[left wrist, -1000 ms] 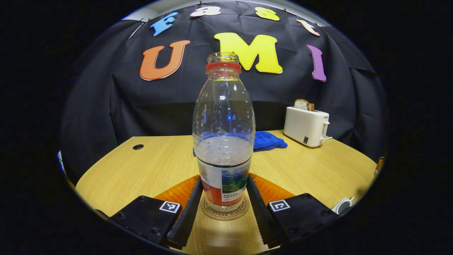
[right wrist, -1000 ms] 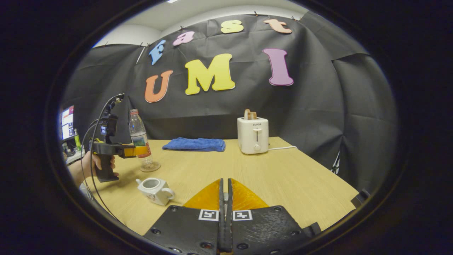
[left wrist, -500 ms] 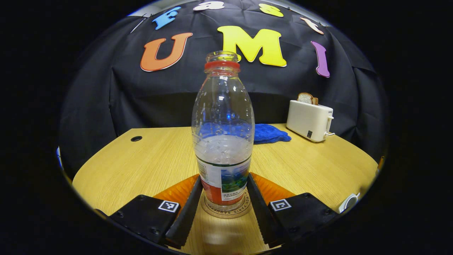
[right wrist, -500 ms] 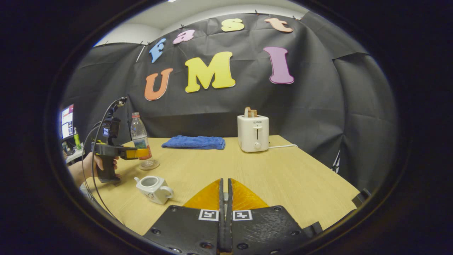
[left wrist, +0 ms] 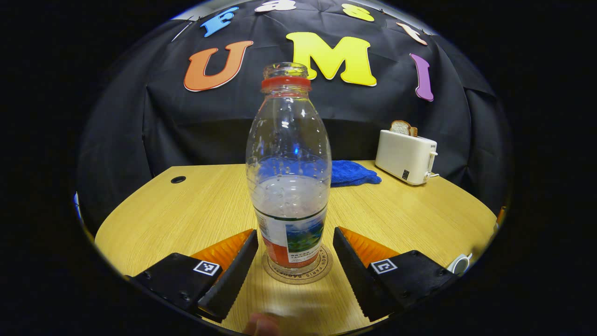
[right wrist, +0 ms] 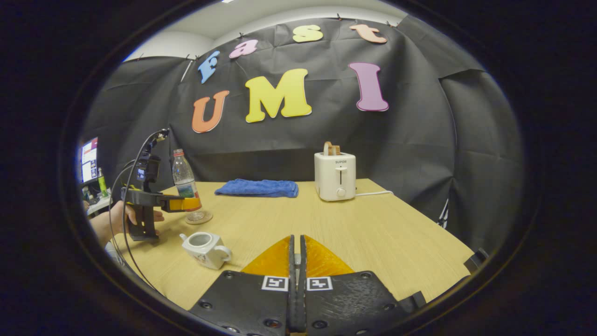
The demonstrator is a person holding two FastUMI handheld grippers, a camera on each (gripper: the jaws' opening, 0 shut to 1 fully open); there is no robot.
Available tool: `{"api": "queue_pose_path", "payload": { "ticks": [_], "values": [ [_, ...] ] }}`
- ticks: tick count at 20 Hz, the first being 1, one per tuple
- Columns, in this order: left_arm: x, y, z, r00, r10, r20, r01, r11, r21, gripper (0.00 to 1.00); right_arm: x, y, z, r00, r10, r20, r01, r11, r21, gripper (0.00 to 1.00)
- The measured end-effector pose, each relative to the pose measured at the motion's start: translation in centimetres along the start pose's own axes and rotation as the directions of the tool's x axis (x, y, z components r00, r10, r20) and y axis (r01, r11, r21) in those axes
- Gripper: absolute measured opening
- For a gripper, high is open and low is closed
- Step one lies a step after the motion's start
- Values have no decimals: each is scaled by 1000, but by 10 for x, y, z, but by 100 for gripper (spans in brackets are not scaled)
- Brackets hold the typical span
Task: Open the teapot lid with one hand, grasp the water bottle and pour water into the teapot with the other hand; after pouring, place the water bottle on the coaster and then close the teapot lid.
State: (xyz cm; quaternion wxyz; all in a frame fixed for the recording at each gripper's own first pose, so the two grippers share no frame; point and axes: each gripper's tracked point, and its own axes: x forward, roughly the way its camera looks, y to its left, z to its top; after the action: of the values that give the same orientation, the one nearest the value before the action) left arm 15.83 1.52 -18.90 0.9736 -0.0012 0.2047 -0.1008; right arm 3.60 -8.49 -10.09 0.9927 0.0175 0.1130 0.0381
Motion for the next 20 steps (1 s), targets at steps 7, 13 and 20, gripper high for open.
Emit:
{"api": "queue_pose_path", "payload": {
  "ticks": [7,13,20],
  "values": [
    [-61,13,-16,999,19,-32,-20,999,-50,100,3,40,13,997,77,17,-76,996,-38,0],
    [-141,49,-7,987,139,74,-131,986,-105,100,25,99,32,981,191,32,-187,978,-95,0],
    [-203,72,-7,963,226,146,-211,971,-110,100,49,159,19,954,299,3,-296,946,-130,0]
  ]
}}
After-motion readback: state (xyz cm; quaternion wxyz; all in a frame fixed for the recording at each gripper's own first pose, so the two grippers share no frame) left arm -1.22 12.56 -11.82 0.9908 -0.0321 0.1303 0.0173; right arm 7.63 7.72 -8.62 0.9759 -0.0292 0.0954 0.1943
